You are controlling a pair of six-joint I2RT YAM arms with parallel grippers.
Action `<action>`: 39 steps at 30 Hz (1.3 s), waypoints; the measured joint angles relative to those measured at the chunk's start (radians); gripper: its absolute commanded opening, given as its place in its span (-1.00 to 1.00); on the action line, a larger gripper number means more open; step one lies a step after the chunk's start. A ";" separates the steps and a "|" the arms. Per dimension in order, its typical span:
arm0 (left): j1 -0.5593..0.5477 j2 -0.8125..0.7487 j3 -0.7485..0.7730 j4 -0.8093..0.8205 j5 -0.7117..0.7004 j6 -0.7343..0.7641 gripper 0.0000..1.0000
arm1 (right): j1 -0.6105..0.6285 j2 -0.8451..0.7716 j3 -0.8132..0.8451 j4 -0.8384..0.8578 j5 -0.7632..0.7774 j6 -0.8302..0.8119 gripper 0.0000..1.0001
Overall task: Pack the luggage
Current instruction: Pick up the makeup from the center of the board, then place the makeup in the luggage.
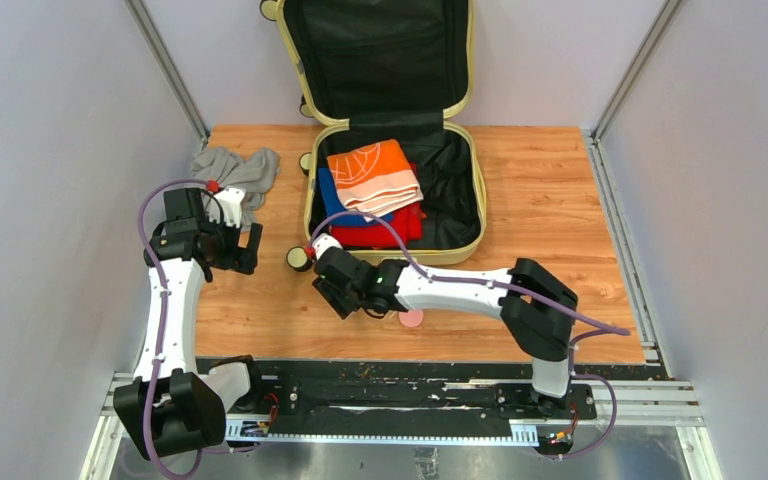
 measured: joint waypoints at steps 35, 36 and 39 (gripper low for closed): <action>0.000 0.075 0.010 0.061 0.079 -0.014 1.00 | -0.872 0.539 1.054 -0.615 -0.185 -0.003 -0.25; 0.000 0.080 0.010 0.064 0.082 -0.014 1.00 | -0.873 0.548 1.070 -0.616 -0.189 -0.002 -0.13; 0.000 0.095 0.011 0.071 0.095 -0.014 1.00 | -0.873 0.569 1.100 -0.616 -0.208 0.006 0.21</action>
